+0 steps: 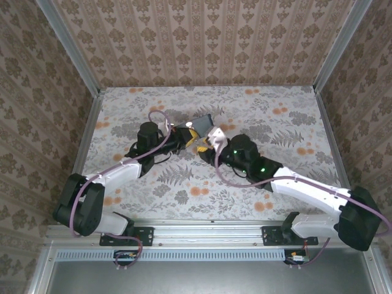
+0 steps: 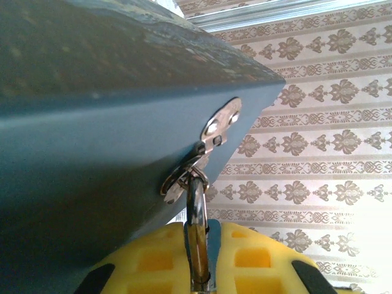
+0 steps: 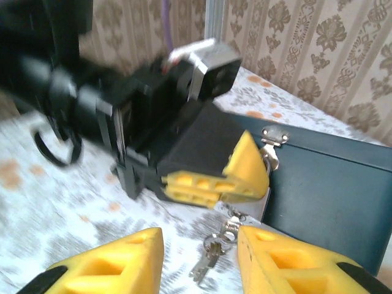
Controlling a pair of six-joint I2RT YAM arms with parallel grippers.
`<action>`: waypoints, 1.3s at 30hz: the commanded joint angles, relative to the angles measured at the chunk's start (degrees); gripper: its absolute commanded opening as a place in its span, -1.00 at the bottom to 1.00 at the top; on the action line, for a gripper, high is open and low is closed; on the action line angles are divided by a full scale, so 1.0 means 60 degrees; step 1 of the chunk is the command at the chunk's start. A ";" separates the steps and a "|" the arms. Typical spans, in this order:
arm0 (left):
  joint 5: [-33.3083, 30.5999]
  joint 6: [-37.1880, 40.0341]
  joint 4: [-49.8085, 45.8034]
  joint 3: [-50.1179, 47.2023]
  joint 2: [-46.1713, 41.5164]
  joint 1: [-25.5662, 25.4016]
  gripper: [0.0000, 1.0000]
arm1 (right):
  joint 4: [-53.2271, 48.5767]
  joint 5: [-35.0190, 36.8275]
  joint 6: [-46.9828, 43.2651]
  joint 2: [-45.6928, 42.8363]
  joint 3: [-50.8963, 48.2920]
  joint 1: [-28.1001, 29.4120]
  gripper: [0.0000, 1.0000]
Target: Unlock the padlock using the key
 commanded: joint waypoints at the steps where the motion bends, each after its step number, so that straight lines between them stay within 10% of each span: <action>1: 0.0181 0.0209 0.0297 0.0479 -0.0432 0.0039 -1.00 | 0.1067 0.2145 -0.3319 0.0719 -0.0146 0.0524 -0.22; 17: 0.0086 0.0296 -0.0143 0.0577 -0.0600 0.0038 -1.00 | 0.3090 0.3313 -0.4916 0.1993 -0.0617 0.0784 -0.43; 39: -0.0538 0.0285 -0.0263 0.0499 -0.0980 -0.0079 -1.00 | 0.2874 0.3915 -0.2520 0.2154 -0.0273 0.0792 -0.95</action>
